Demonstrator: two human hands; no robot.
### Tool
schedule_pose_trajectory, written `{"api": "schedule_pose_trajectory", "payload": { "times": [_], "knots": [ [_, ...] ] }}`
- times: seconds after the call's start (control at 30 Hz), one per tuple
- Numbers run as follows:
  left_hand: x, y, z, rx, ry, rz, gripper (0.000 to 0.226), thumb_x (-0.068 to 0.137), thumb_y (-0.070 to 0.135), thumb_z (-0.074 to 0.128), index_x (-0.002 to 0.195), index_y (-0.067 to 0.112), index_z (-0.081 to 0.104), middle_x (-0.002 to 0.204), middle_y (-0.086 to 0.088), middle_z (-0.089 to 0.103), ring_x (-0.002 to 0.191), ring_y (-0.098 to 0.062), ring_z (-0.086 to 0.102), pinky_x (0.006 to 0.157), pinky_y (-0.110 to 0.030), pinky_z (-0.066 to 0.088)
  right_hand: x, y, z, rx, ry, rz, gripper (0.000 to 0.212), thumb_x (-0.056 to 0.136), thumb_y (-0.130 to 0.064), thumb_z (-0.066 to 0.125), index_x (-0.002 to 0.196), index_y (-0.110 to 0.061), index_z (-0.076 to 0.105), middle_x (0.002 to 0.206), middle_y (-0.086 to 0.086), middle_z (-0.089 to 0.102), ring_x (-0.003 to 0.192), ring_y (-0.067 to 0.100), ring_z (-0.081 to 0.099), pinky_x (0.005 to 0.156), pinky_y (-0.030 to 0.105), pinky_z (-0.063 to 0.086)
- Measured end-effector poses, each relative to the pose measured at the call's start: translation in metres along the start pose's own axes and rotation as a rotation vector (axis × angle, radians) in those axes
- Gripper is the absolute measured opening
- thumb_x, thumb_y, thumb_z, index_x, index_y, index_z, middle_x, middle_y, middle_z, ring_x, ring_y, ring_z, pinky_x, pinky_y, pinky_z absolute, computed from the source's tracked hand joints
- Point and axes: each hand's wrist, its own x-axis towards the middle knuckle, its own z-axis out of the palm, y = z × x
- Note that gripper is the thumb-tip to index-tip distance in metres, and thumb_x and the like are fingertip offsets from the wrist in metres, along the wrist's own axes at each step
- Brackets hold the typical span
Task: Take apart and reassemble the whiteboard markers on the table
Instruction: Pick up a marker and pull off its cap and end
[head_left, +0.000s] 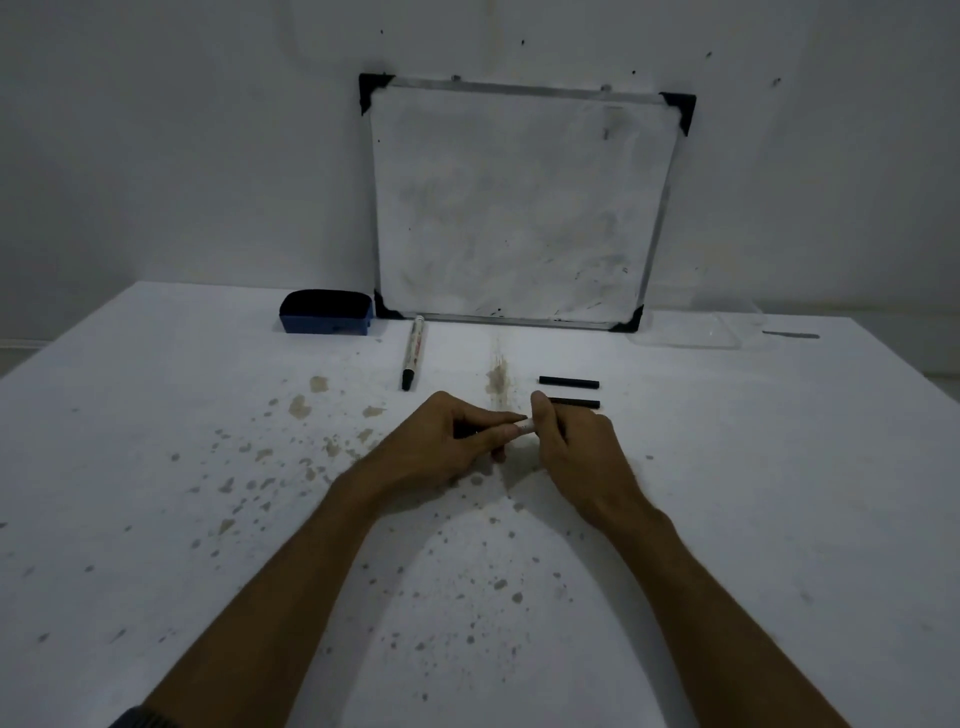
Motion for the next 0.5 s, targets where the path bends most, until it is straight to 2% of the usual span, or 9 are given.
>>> {"api": "schedule_pose_trajectory", "payload": {
  "times": [0.03,0.1,0.17,0.23,0.27,0.33,0.4,0.5],
  "knots": [
    [0.001,-0.001,0.001,-0.007,0.003,-0.003,0.026,0.097,0.042,0.066,0.12,0.037,0.075,0.08,0.001,0.079,0.056,-0.028,0.064,0.058,-0.035,0.06,0.0,0.001,-0.003,0.005,-0.022,0.02,0.052,0.108,-0.037,0.039,0.061,-0.019,0.052,0.053,-0.004,0.05,0.048,0.007,0.044,0.05,0.019,0.034],
    [0.001,0.001,-0.005,-0.019,-0.042,-0.041,0.025,0.097,0.042,0.065,0.114,0.032,0.079,0.075,-0.002,0.077,0.055,-0.023,0.061,0.054,-0.03,0.054,-0.002,0.0,-0.005,0.011,-0.067,0.013,0.049,0.109,-0.033,0.039,0.064,-0.02,0.054,0.055,-0.004,0.051,0.049,0.008,0.045,0.05,0.017,0.034],
    [0.0,0.003,-0.017,-0.039,-0.14,-0.092,0.028,0.096,0.045,0.064,0.1,0.026,0.084,0.067,0.0,0.072,0.053,-0.016,0.055,0.052,-0.028,0.046,-0.006,-0.006,-0.005,-0.012,-0.106,-0.057,0.048,0.109,-0.028,0.038,0.065,-0.018,0.053,0.054,-0.007,0.048,0.047,0.007,0.044,0.05,0.015,0.034],
    [-0.006,0.001,-0.03,-0.145,-0.187,-0.142,0.034,0.097,0.047,0.059,0.087,0.025,0.083,0.062,0.004,0.063,0.05,-0.012,0.045,0.049,-0.025,0.037,-0.004,-0.013,-0.006,0.009,-0.072,-0.131,0.043,0.11,-0.025,0.036,0.069,-0.02,0.049,0.057,-0.007,0.046,0.049,0.007,0.046,0.053,0.014,0.034],
    [-0.008,-0.002,-0.037,-0.218,-0.148,-0.156,0.034,0.098,0.046,0.057,0.09,0.025,0.082,0.063,0.005,0.059,0.049,-0.011,0.041,0.047,-0.024,0.034,-0.001,-0.014,-0.008,0.048,-0.028,-0.148,0.039,0.11,-0.024,0.035,0.073,-0.02,0.048,0.062,-0.004,0.048,0.054,0.007,0.048,0.055,0.015,0.036],
    [-0.007,-0.01,-0.046,-0.35,-0.01,-0.148,0.034,0.102,0.041,0.052,0.112,0.022,0.078,0.067,0.005,0.053,0.047,-0.008,0.035,0.042,-0.021,0.029,0.004,-0.004,-0.01,0.061,0.02,-0.147,0.029,0.11,-0.026,0.037,0.086,-0.015,0.049,0.078,0.005,0.054,0.069,0.013,0.054,0.063,0.023,0.044],
    [-0.005,-0.014,-0.048,-0.416,0.07,-0.127,0.035,0.104,0.037,0.051,0.123,0.017,0.072,0.069,0.003,0.051,0.047,-0.008,0.034,0.041,-0.02,0.03,0.002,0.008,-0.007,-0.027,-0.056,-0.11,0.021,0.107,-0.03,0.045,0.097,-0.014,0.053,0.088,0.005,0.056,0.074,0.016,0.054,0.064,0.023,0.042],
    [-0.002,-0.008,-0.038,-0.431,0.087,-0.101,0.03,0.105,0.03,0.054,0.123,0.012,0.071,0.074,-0.001,0.057,0.059,-0.014,0.05,0.052,-0.025,0.046,-0.003,0.017,0.001,-0.126,-0.148,-0.097,0.013,0.101,-0.034,0.058,0.106,-0.022,0.059,0.093,-0.006,0.055,0.078,0.007,0.052,0.066,0.014,0.039]
  ]
}}
